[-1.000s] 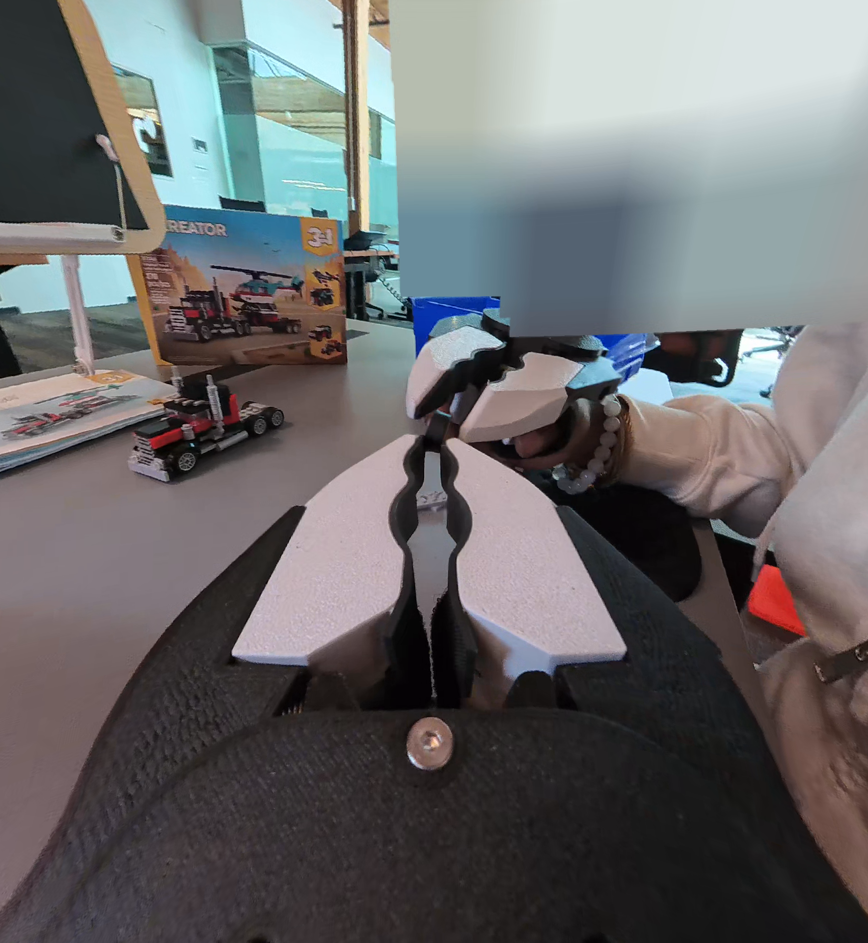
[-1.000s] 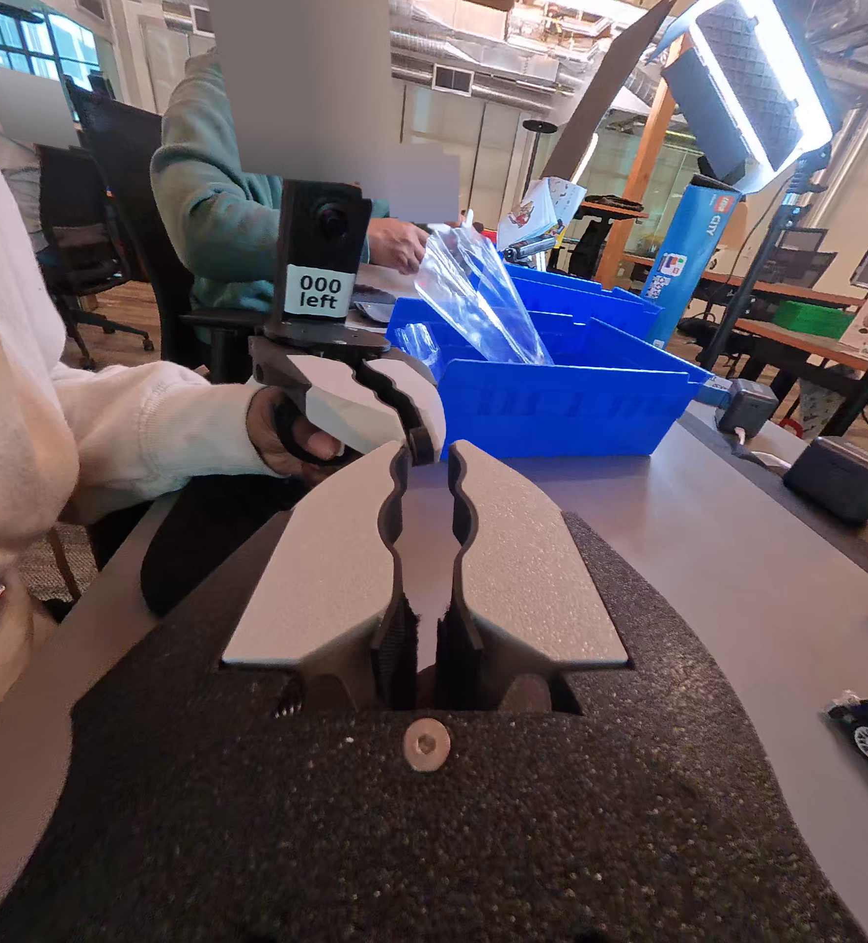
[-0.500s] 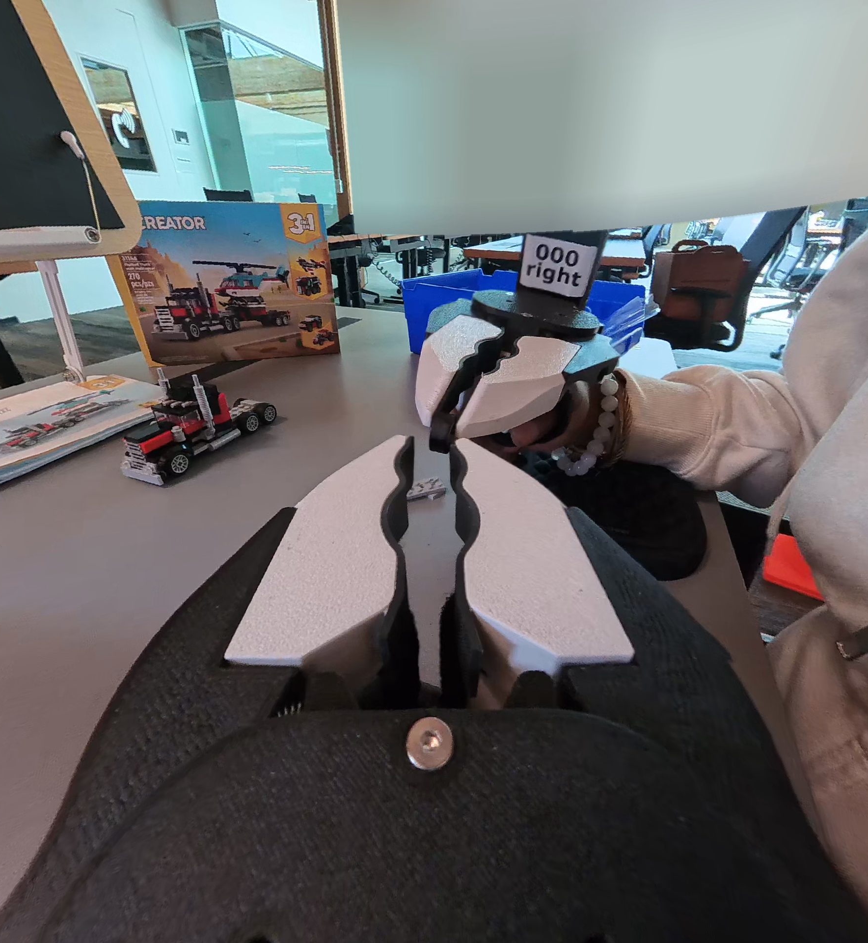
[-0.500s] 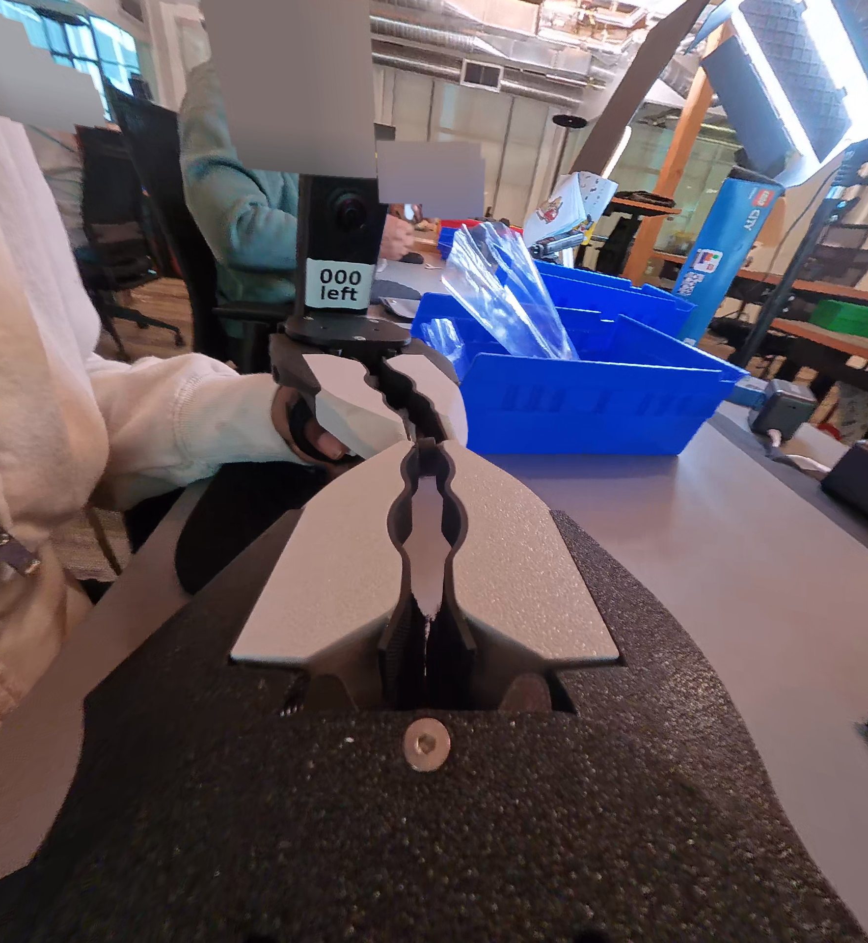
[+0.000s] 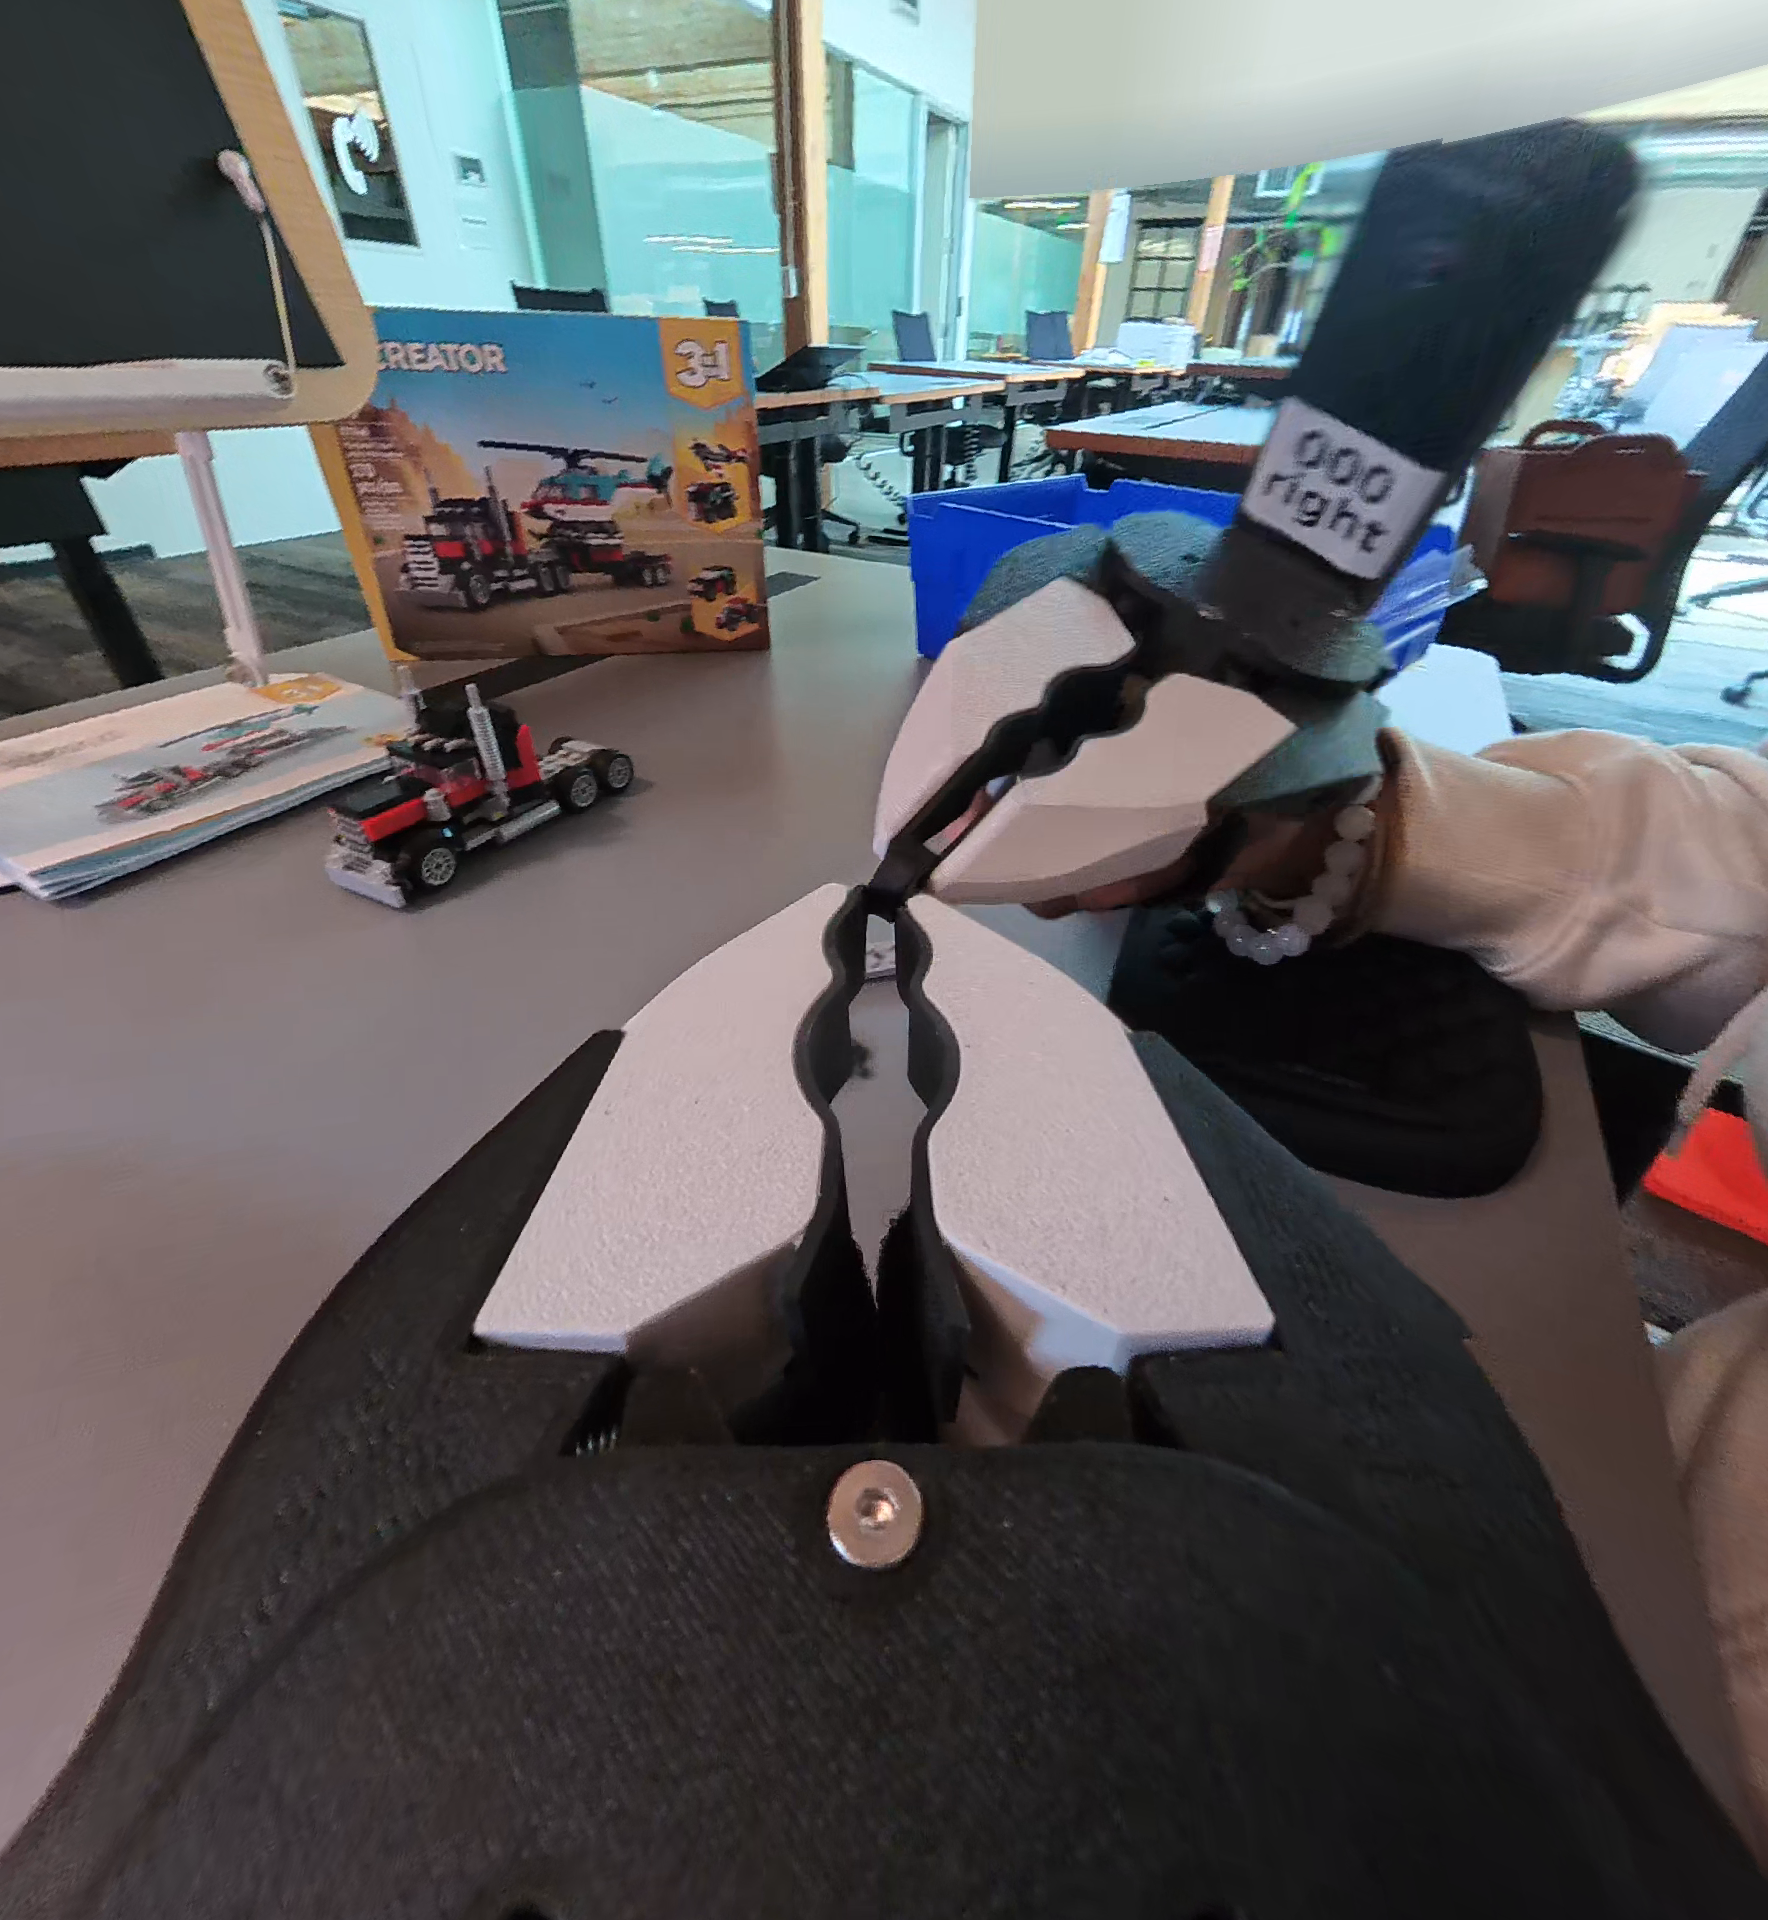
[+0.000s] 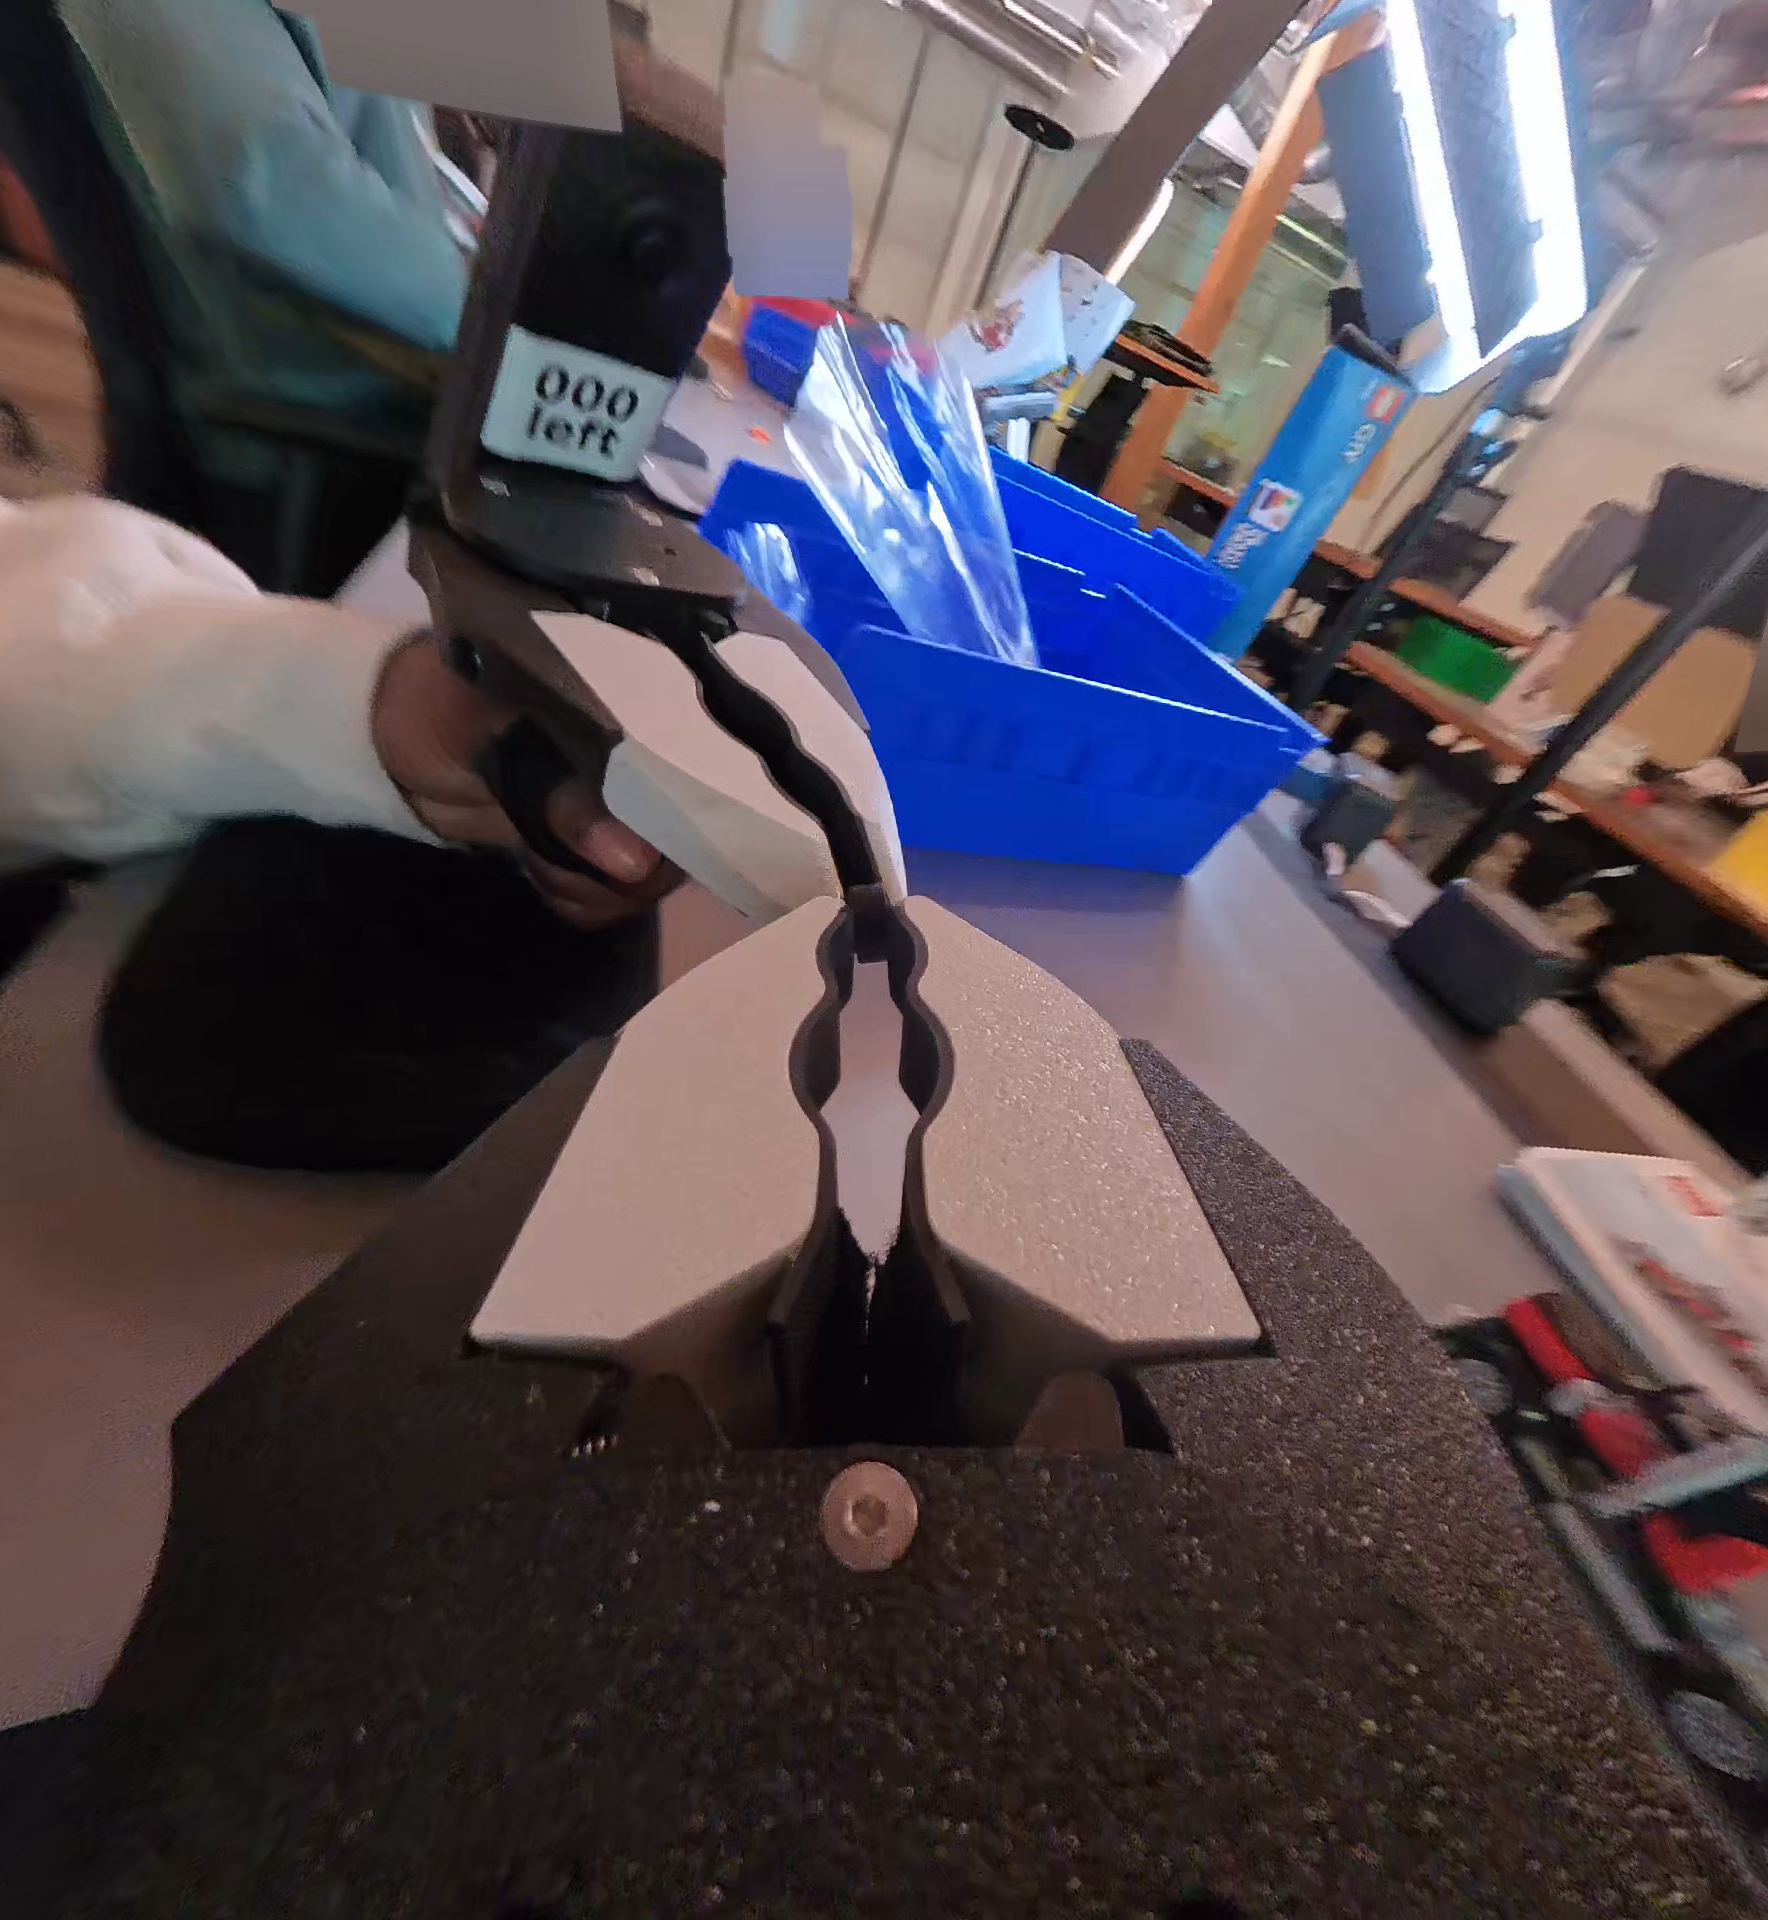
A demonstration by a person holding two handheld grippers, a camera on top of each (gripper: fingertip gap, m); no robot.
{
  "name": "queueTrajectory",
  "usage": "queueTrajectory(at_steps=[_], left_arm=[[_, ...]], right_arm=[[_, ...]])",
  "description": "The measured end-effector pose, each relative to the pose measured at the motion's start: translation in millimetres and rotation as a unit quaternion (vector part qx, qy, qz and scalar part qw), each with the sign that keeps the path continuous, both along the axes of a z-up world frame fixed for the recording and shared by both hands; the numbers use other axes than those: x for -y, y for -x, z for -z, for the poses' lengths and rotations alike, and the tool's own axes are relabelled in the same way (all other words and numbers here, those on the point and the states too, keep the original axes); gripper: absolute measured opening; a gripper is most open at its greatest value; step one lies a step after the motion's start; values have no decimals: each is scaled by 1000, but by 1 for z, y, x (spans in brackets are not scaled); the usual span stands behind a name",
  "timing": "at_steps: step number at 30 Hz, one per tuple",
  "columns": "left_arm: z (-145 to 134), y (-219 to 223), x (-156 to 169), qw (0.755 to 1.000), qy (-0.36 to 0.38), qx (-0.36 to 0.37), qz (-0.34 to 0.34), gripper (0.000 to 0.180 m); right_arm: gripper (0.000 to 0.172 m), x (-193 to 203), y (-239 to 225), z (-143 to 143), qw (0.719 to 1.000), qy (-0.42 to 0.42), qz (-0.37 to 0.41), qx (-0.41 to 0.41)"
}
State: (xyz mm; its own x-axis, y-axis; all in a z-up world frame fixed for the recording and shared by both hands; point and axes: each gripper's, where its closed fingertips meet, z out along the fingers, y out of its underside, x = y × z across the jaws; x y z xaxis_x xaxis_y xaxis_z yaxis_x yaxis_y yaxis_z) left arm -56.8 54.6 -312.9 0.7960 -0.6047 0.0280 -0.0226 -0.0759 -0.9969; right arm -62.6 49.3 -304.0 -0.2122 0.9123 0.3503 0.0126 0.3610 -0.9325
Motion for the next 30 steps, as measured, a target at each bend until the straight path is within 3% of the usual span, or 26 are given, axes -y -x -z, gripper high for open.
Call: queueTrajectory(at_steps=[7, 14, 15, 17, 19, 22, 25, 27, 30], left_arm=[[10, 2, -7, 999, 40, -5, -14, 5], [10, 10, -14, 996, 36, -16, -75, 2], [9, 13, -16, 995, 36, -8, -88, 0], [-5, 28, -20, 989, 20, 60, -130, 0], [-20, 18, -15, 987, 23, 136, -80, 0], [-11, 18, -10, 995, -2, 47, -91, 0], [-28, 10, 11, 996, -71, 53, 4, 3], [-30, 6, 18, 994, -83, 44, 50, 18], [-26, 0, 18, 994, -85, 6, 71, 22]], right_arm=[[5, -7, 1, 9, 996, -79, 39, 10], [6, -13, 6, 10, 968, -219, 124, 1], [6, -10, 7, 9, 962, -243, 128, -6], [5, 21, 13, 27, 959, -276, 56, 20], [6, 21, 18, 33, 935, -344, 84, 22], [6, 1, 9, 7, 977, -194, 84, -19], [5, 2, -3, -3, 998, -45, 6, -41], [5, 8, -10, -19, 992, 83, -62, -67], [5, 8, -14, -29, 975, 175, -112, -77]])
